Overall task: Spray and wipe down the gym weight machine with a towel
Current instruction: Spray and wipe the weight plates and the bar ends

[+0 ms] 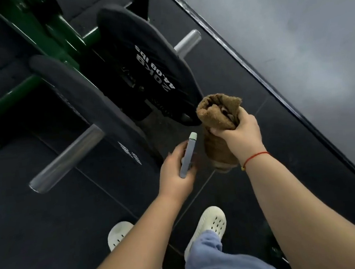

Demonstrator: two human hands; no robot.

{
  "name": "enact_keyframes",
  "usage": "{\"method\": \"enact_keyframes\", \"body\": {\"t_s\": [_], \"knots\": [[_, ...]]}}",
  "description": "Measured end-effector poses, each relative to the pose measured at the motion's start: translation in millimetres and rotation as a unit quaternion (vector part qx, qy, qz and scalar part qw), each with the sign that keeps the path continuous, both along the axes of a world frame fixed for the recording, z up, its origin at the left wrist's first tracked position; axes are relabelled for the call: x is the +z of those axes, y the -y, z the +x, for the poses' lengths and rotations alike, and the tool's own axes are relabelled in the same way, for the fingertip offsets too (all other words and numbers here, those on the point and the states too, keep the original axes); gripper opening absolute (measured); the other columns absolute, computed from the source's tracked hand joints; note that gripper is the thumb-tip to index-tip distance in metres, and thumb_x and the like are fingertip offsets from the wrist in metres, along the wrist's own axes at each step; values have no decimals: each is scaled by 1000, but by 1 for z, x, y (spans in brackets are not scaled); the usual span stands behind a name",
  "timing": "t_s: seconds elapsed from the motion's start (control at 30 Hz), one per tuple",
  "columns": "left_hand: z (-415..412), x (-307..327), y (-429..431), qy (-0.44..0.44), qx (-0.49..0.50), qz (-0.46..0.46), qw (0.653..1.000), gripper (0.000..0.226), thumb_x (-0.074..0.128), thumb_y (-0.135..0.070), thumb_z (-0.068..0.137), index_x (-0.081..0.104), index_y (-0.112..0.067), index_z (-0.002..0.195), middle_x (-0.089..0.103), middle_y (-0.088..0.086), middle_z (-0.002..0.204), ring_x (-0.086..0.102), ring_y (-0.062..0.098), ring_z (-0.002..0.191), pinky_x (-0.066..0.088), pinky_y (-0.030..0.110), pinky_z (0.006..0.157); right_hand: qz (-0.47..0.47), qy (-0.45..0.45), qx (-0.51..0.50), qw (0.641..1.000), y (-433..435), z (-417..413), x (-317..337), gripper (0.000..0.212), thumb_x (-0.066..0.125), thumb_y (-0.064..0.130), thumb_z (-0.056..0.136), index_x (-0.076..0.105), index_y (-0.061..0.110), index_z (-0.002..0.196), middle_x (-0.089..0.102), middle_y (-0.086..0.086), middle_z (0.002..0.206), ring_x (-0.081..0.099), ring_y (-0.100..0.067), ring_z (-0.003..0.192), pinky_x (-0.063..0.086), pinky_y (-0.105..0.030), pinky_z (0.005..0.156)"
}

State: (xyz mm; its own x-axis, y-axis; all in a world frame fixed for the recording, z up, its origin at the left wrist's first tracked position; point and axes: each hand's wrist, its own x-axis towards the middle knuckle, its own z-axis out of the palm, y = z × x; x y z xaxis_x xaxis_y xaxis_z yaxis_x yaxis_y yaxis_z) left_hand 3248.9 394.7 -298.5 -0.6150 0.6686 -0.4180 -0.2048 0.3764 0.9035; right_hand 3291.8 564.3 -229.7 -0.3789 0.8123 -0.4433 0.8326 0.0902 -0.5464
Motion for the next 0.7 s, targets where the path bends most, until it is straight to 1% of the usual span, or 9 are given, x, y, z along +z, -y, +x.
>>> {"method": "enact_keyframes", "body": {"t_s": [0.07,0.13,0.2,0.27,0.33,0.4,0.47,0.6,0.7], "knots": [[10,-26,-3,-26,-30,-34,999,43,66,-6,88,61,-27,125,69,1,102,67,18,94,57,45,81,-27,-3,-26,999,-2,10,-20,65,80,35,82,51,30,139,54,-1,132,53,-25,122,45,-47,109],[17,-53,-7,-42,-45,-60,996,52,65,-7,85,57,-39,125,70,2,104,68,23,97,57,46,80,-54,-13,-50,997,-6,17,-35,63,76,31,87,47,30,143,52,-2,136,51,-25,124,43,-48,110],[27,-82,-11,-50,-61,-70,994,50,66,-23,88,47,-47,127,71,2,108,68,26,101,57,48,83,-82,-21,-72,994,-12,27,-50,63,73,30,90,44,31,145,51,-1,138,51,-26,126,41,-53,111],[34,-108,-16,-66,-73,-73,993,41,66,-34,91,51,-43,128,69,2,114,65,26,108,54,50,89,-114,-26,-93,989,-17,35,-63,61,72,28,92,43,31,145,52,1,137,51,-26,126,41,-56,111],[37,-129,-19,-70,-86,-98,989,45,68,-34,94,53,-34,136,66,1,122,59,24,118,47,53,100,-145,-33,-115,982,-22,41,-72,58,72,27,92,43,32,143,53,2,135,52,-27,123,42,-57,109],[38,-150,-28,-86,-106,-138,981,46,66,-36,95,51,-34,138,63,-2,127,51,22,128,33,58,112,-162,-52,-133,976,-31,47,-83,57,72,26,92,44,32,141,55,3,132,54,-26,121,44,-57,107],[37,-168,-35,-97,-135,-180,969,44,62,-41,96,49,-37,138,63,-6,126,46,21,132,22,64,115,-166,-67,-131,975,-36,50,-93,57,73,26,91,44,32,140,56,4,130,55,-25,120,43,-57,108],[37,-200,-45,-90,-148,-174,969,39,64,-46,91,55,-37,127,62,-9,104,57,24,116,38,66,105,-145,-92,-110,979,-45,55,-112,57,74,24,90,46,31,140,57,5,130,55,-23,121,43,-55,109],[35,-219,-55,-96,-158,-148,971,40,68,-47,88,56,-35,125,64,-5,101,62,23,103,49,55,94,-116,-102,-91,984,-54,52,-118,57,74,23,90,47,27,140,58,3,130,55,-24,121,44,-54,108]]}}
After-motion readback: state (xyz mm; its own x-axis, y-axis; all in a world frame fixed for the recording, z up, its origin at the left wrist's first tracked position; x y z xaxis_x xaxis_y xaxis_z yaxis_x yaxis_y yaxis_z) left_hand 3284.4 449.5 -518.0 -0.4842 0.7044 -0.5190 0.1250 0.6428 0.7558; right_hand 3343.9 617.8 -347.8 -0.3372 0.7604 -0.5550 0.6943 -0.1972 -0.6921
